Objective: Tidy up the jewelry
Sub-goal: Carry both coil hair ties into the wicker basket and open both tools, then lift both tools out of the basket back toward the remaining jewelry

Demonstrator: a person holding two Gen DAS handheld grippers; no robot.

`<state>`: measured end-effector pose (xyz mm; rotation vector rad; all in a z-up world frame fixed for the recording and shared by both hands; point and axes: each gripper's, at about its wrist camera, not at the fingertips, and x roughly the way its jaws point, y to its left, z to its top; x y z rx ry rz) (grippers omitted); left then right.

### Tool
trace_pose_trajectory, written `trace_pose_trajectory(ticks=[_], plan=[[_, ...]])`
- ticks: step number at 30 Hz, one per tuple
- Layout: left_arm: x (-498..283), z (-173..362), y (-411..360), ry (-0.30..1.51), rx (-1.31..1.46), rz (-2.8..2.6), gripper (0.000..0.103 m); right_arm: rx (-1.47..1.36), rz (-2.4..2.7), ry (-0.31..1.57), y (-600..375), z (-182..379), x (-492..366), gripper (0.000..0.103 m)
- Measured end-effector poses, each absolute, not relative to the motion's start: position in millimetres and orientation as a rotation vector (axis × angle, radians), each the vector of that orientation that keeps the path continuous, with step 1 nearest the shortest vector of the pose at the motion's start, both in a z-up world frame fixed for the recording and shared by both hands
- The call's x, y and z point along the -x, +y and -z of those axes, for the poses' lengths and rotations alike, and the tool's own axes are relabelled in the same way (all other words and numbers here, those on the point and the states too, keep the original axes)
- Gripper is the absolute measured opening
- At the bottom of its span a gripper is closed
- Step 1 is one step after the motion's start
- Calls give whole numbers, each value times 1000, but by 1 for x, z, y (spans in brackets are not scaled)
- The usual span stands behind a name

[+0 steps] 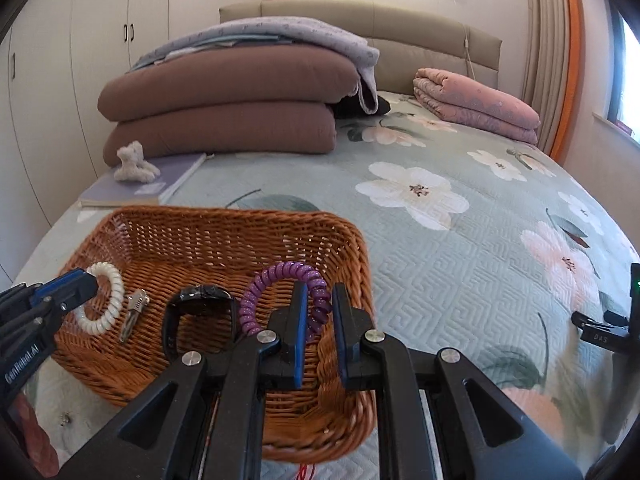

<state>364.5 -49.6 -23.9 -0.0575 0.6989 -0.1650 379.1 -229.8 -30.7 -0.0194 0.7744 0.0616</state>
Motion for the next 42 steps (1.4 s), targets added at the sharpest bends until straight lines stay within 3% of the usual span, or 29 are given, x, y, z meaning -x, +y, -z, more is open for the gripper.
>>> trace_pose_trajectory(ticks=[15, 31, 34, 35, 39, 42], plan=[[-371, 46, -68, 729, 23, 167, 11, 53, -48, 799, -225, 47, -387, 15], [-347, 18, -40, 658, 108, 178, 14, 13, -103, 784, -227, 35, -371, 17], [-335, 6, -26, 642, 144, 175, 21, 7, -105, 769, -230, 25, -358, 28], [-330, 1, -22, 636, 149, 167, 25, 8, -105, 764, -231, 22, -354, 29], [-305, -19, -5, 604, 176, 169, 27, -3, -114, 741, -230, 5, -328, 29], [-282, -35, 3, 578, 189, 171, 42, -23, -124, 719, -228, -10, -304, 29]])
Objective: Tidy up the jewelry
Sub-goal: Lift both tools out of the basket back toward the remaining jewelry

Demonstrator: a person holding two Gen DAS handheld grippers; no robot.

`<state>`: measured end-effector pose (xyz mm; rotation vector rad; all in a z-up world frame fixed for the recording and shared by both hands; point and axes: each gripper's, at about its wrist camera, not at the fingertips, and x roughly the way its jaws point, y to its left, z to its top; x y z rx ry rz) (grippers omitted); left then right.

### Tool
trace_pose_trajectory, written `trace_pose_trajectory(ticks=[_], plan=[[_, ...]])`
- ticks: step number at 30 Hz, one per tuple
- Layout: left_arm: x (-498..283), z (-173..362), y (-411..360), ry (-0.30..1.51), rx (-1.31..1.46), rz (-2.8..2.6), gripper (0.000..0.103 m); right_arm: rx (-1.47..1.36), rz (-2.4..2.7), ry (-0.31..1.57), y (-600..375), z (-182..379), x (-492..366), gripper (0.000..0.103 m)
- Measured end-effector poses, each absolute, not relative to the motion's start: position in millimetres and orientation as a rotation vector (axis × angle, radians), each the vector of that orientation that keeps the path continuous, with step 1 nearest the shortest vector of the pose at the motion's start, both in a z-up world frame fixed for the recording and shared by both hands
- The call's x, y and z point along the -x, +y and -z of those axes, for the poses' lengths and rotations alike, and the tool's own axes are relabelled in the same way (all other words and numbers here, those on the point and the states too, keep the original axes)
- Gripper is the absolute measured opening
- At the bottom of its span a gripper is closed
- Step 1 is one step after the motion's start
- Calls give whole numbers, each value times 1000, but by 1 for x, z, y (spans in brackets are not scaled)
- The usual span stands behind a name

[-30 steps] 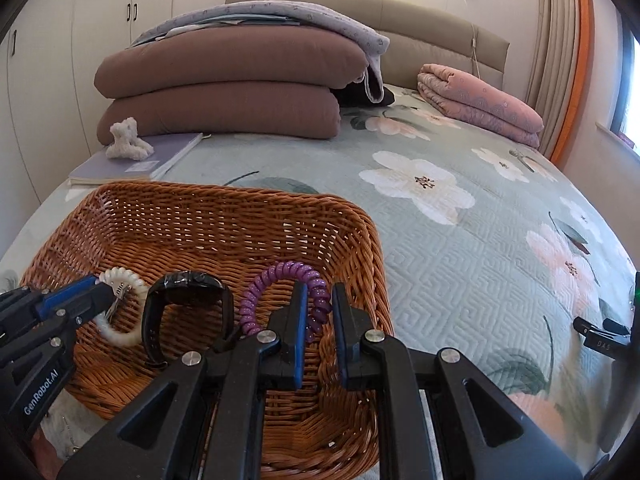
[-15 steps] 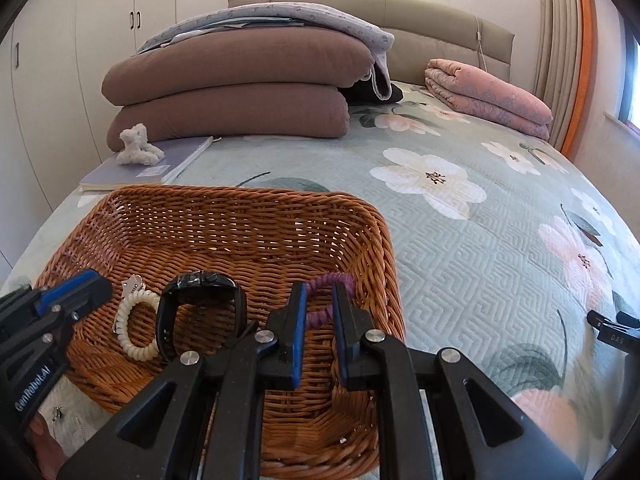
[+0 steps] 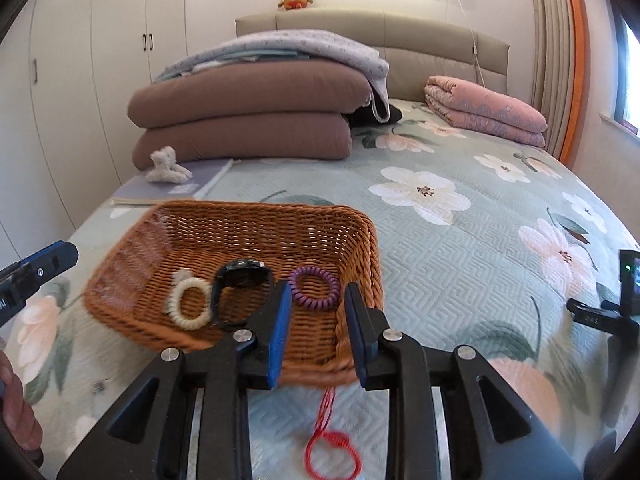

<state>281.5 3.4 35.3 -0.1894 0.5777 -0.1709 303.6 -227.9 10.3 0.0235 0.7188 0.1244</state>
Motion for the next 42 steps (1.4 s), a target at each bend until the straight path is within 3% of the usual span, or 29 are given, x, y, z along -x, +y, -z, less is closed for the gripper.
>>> trace_pose_trajectory(ticks=[2, 17, 18, 20, 23, 29, 42], plan=[[-260, -48, 8, 550, 189, 174, 48, -31, -129, 706, -226, -20, -286, 29], [-100, -94, 47, 469, 207, 180, 50, -16, -144, 626, -221, -67, -114, 29], [-91, -96, 47, 458, 203, 165, 50, -23, -141, 618, -223, -69, -105, 31], [-70, -101, 48, 432, 202, 140, 50, -43, -124, 597, -230, -72, -88, 46], [-48, -103, 46, 414, 198, 68, 50, -77, -78, 596, -239, -70, -75, 48], [-39, -78, 38, 485, 210, 63, 50, -199, -50, 647, -272, -51, -69, 48], [-91, -27, -11, 569, 134, 108, 50, -140, -61, 741, -273, -3, -107, 48]])
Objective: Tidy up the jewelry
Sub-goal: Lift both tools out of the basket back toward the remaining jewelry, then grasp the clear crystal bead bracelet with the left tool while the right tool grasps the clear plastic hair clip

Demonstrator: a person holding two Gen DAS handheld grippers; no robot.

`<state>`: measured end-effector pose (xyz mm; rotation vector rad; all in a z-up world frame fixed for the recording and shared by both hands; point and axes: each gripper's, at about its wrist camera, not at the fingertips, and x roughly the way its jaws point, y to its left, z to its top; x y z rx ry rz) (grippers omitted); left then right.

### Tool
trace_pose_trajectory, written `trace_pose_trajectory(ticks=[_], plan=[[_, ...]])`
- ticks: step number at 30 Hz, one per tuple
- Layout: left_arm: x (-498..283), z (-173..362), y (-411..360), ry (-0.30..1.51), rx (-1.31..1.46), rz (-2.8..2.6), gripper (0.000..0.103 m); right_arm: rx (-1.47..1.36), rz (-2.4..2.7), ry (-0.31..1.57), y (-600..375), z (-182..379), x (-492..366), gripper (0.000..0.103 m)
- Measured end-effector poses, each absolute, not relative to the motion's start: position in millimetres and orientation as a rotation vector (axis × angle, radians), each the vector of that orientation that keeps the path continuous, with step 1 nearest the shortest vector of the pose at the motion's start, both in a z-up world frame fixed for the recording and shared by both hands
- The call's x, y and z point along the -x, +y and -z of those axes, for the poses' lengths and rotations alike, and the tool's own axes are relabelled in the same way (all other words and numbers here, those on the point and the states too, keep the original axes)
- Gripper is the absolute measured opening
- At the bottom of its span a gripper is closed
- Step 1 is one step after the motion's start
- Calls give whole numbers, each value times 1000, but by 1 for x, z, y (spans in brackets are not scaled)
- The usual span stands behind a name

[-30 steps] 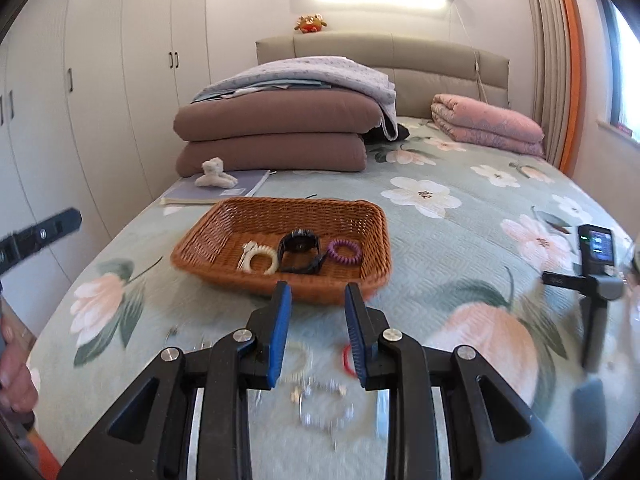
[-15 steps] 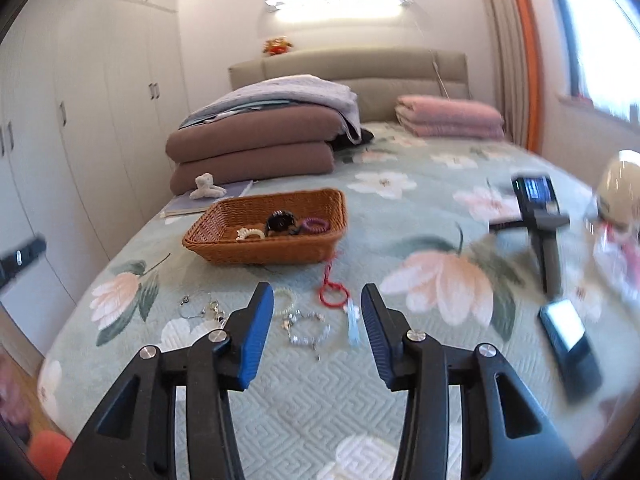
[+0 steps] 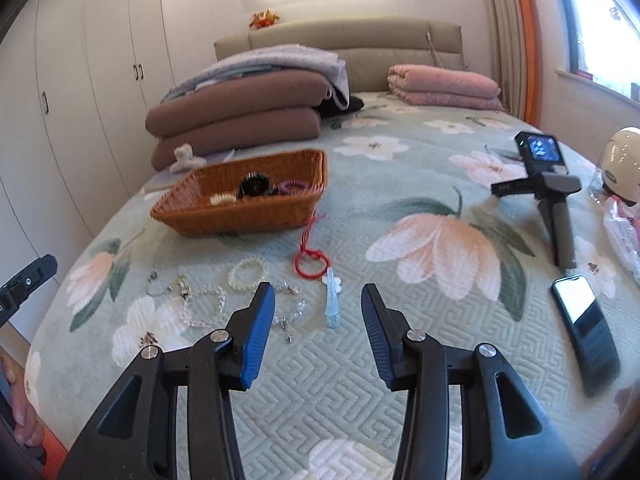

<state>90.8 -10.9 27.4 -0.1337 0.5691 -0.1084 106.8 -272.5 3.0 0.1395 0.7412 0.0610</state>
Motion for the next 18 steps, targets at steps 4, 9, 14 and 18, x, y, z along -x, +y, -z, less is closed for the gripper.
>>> trace_pose_trajectory(ticks=[4, 9, 14, 18], plan=[[-113, 0, -20, 629, 152, 102, 50, -137, -64, 793, -277, 16, -123, 47], [-131, 34, -37, 688, 131, 120, 50, -90, -66, 840, -281, 39, -145, 47], [-158, 67, -40, 804, 270, 207, 49, -75, -77, 889, -279, 63, -157, 44], [-172, 77, -43, 852, 314, 213, 44, -60, -87, 902, -276, 68, -162, 44]])
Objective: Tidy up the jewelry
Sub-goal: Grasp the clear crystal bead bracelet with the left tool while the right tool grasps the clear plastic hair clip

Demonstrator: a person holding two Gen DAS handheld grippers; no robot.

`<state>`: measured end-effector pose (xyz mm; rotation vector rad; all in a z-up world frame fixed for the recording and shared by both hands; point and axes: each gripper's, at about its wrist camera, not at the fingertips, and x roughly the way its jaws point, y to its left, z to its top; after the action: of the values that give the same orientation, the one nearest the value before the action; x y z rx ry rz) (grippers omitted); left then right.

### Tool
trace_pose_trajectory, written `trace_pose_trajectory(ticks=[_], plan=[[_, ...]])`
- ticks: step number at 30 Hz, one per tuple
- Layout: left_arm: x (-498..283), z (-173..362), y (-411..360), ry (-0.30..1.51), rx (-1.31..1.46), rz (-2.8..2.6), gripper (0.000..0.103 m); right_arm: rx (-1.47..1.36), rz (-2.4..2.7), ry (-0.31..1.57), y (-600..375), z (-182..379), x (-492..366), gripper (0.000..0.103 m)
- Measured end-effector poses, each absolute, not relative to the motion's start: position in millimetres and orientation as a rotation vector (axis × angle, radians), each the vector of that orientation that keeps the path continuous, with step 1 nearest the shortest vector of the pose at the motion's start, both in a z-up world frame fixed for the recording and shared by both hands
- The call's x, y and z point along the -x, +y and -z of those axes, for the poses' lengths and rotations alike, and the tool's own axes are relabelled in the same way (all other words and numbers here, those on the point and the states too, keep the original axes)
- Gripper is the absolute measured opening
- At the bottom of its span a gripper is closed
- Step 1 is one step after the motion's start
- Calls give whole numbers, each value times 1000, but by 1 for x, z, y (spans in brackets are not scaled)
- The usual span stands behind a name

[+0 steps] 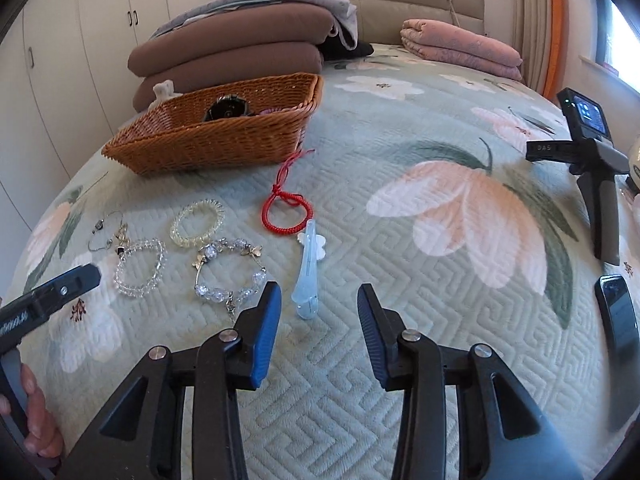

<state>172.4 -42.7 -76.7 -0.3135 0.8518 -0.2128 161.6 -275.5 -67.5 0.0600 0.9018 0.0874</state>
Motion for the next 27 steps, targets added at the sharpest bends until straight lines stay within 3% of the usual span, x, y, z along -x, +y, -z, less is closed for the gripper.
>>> trace_pose_trajectory(ticks=[3, 16, 19, 21, 25, 27], plan=[[-182, 82, -49, 891, 311, 205, 34, -36, -103, 915, -271, 71, -168, 43], [-196, 84, -73, 915, 206, 191, 32, -13, -93, 958, -267, 84, -184, 40], [-197, 85, -77, 915, 176, 184, 32, -14, -99, 961, -266, 85, -189, 36], [-196, 85, -78, 910, 167, 175, 26, -17, -98, 955, -267, 86, -188, 34], [-195, 86, -78, 908, 163, 176, 12, 15, -90, 939, -262, 85, -185, 16], [-195, 86, -78, 906, 165, 184, 9, 28, -88, 930, -260, 84, -183, 14]])
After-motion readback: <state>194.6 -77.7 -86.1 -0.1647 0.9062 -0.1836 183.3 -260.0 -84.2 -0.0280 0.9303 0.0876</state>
